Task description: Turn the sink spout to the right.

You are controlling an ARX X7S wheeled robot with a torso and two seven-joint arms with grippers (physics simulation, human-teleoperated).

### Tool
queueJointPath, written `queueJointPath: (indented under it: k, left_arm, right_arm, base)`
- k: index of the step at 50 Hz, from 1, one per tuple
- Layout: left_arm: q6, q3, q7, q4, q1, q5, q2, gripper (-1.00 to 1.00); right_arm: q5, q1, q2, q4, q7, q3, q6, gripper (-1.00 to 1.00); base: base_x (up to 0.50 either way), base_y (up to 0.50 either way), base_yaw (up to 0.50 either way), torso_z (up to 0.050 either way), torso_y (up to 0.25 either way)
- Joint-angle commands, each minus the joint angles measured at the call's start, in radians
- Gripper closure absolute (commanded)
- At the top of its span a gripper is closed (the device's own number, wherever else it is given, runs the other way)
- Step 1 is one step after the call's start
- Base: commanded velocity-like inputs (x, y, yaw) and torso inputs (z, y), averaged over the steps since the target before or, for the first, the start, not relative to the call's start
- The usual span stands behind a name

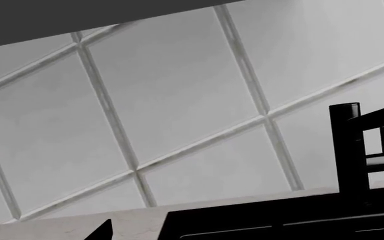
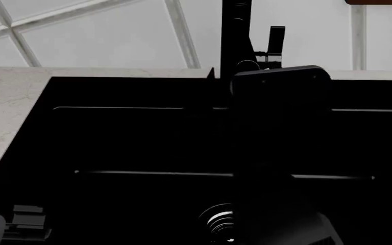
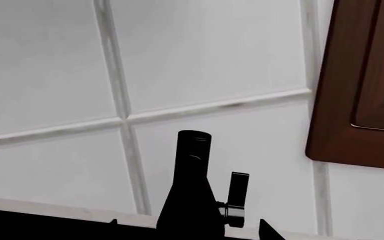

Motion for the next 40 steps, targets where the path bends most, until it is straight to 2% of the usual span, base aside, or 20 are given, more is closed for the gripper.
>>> queueJointPath:
  k: [1, 40]
  left_arm:
    - [0.001, 0.007, -0.002, -0.001, -0.001, 0.003, -0.004, -1.0]
    - [-0.002, 0.022, -0.009, 0.002, -0.004, 0.002, -0.015, -1.0]
  right_arm:
    - [-0.001, 0.008, -0.001, 0.037, -0.001, -0.002, -0.023, -1.0]
    - [0.014, 0.041, 0.036, 0.035, 0.039, 0.04, -0.013, -1.0]
  base:
    - [0.0, 0.0, 0.0, 0.0, 0.0]
    - [0.0, 0.0, 0.0, 0.0, 0.0]
